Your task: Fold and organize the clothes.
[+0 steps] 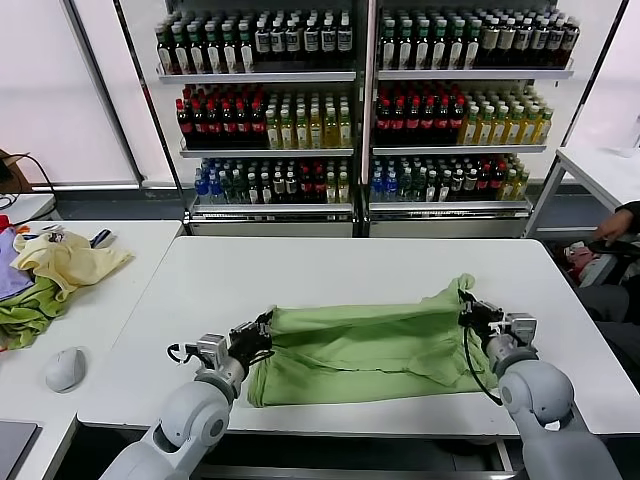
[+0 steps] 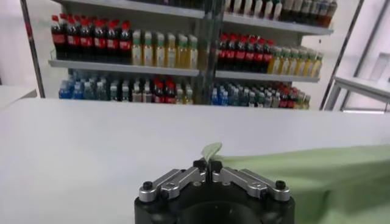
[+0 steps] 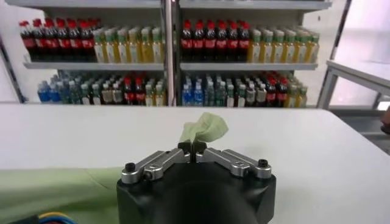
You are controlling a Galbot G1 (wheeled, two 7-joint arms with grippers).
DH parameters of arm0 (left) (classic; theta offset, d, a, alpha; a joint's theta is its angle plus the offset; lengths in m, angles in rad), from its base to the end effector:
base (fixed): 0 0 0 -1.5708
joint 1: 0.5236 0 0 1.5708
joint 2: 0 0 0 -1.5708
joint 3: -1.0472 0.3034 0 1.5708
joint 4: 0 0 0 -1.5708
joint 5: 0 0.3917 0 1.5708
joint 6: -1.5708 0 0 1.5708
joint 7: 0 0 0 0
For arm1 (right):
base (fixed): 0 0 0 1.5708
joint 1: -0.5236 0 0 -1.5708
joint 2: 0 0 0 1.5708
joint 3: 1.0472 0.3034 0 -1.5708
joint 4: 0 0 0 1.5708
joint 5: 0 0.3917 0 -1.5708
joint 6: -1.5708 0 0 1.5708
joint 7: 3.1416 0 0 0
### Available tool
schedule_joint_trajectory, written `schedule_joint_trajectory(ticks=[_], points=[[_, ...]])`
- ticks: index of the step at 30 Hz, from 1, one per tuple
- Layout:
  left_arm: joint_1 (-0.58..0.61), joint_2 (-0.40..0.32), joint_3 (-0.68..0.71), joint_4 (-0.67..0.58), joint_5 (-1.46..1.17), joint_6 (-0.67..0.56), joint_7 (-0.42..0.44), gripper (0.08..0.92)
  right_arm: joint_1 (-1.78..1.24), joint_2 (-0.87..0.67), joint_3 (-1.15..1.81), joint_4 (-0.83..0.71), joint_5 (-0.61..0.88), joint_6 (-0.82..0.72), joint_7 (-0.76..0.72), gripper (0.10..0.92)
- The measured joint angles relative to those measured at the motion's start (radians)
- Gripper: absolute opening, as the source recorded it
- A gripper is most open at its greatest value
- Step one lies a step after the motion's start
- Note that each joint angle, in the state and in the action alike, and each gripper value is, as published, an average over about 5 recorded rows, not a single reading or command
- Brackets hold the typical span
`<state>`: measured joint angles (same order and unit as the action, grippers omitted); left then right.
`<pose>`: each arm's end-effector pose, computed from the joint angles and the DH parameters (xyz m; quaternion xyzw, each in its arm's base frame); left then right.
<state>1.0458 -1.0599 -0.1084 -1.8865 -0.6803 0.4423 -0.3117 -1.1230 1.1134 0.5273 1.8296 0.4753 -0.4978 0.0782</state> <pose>0.3410 -0.0421 -0.2315 -0.1245 -0.9709 0.0239 0.2033 0.3638 -0.0910 -0.2098 0.0184 -0.9854 0.0100 0.1689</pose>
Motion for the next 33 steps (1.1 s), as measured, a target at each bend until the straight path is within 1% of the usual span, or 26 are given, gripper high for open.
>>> schedule_joint_trajectory(ticks=[4, 6, 8, 13, 17, 26, 29, 31, 33], points=[[0.003, 0.003, 0.004, 0.003, 0.02, 0.017, 0.01, 0.098, -0.021, 0.009, 0.002, 0.006, -0.02, -0.006, 0.006, 0.143], [0.004, 0.002, 0.005, 0.006, 0.032, 0.023, 0.016, 0.109, -0.03, 0.015, 0.002, 0.007, -0.033, -0.008, 0.006, 0.19], [0.008, -0.001, 0.006, 0.009, 0.045, 0.026, 0.021, 0.145, -0.04, 0.02, 0.003, 0.01, -0.046, -0.007, 0.004, 0.25], [0.027, -0.012, 0.001, 0.002, 0.087, 0.027, 0.022, 0.291, -0.068, 0.03, 0.015, 0.027, -0.073, -0.004, -0.005, 0.388], [0.051, -0.033, -0.009, -0.018, 0.129, 0.021, 0.007, 0.403, -0.093, 0.037, 0.03, 0.046, -0.093, 0.002, -0.015, 0.509], [0.113, -0.129, -0.01, -0.023, 0.241, 0.006, -0.062, 0.663, -0.133, 0.047, 0.048, 0.072, -0.115, 0.011, -0.024, 0.763], [0.128, -0.166, -0.01, -0.01, 0.278, 0.005, -0.092, 0.749, -0.139, 0.049, 0.05, 0.074, -0.118, 0.012, -0.025, 0.811], [0.137, -0.19, -0.011, 0.001, 0.302, 0.007, -0.112, 0.792, -0.142, 0.05, 0.051, 0.074, -0.12, 0.013, -0.025, 0.819], [0.144, -0.213, -0.012, 0.012, 0.324, 0.009, -0.133, 0.812, -0.143, 0.05, 0.051, 0.075, -0.121, 0.014, -0.025, 0.822]])
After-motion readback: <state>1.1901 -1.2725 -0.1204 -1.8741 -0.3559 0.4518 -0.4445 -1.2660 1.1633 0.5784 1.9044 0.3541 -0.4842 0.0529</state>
